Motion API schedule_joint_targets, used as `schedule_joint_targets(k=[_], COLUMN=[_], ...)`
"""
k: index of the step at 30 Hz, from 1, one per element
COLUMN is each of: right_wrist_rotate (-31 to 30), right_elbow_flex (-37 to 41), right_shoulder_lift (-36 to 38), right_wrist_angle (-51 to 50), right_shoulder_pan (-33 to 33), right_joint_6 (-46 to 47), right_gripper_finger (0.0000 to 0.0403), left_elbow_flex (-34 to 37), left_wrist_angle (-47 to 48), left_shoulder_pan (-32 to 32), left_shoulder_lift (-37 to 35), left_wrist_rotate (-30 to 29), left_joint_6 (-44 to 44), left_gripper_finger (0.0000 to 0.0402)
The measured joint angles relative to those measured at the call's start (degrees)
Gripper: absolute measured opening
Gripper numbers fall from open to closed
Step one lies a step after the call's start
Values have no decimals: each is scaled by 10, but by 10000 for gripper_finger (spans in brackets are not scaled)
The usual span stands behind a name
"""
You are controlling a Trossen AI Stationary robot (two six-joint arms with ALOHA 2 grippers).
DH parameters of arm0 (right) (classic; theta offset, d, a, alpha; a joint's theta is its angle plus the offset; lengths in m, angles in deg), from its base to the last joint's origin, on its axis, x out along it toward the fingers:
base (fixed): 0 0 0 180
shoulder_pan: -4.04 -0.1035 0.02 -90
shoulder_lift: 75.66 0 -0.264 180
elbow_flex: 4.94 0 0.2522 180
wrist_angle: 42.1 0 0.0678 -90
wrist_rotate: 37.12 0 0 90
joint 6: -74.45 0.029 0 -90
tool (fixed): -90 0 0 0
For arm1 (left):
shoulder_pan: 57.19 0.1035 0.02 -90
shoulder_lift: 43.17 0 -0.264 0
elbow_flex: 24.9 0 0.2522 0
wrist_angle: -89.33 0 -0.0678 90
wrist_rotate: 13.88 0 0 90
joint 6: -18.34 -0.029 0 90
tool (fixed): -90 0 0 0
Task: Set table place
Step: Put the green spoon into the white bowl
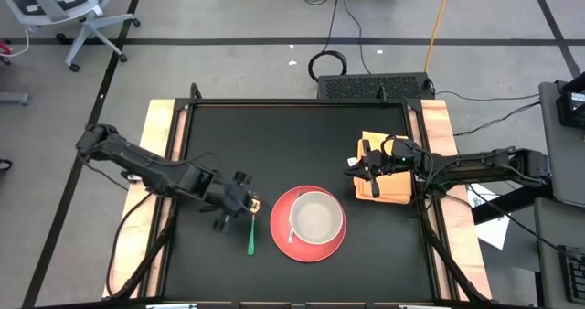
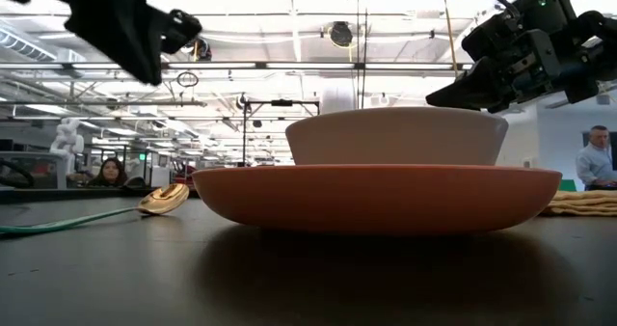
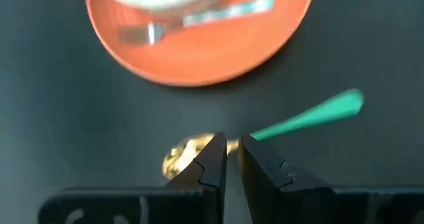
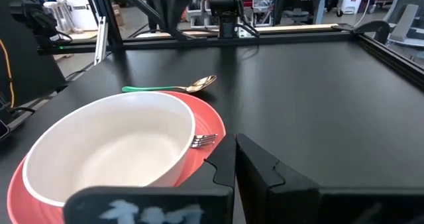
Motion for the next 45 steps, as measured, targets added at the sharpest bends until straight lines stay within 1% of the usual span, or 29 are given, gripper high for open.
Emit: schedule_joint_targets(k=[3,6,9,19,31,37,42,45], right_wrist_rotate=[0,0,0,0,0,0,-1,-1], right_elbow_flex=[0,0,0,0,0,0,0,0], right_shoulder_lift=[0,0,0,0,0,0,0,0], right_wrist_angle=[-1,-1,-1,-1,-19,-19,-18,-18], right_shoulder_pan=[0,0,0,0,0,0,0,0], right_joint_6=[0,0,6,15,25,24,24,24], right_gripper_finger=[0,0,0,0,0,0,0,0], left_elbow_flex=[-19,-35,-45,-51,-51,-51,-51,-51], left_wrist_angle=[45,54,47,49,48,21,19,21], left_shoulder_pan=[9,8,4,-4,10,3,-4,-11], left_shoulder_lift=[35,66,82,90,90,93,110,128], left_wrist_rotate=[4,20,22,-46,-54,-29,-29,-13], left_joint_6=[-54,-131,-180,-368,-381,-476,-510,-528], left_gripper_finger=[47,47,47,47,47,47,47,47])
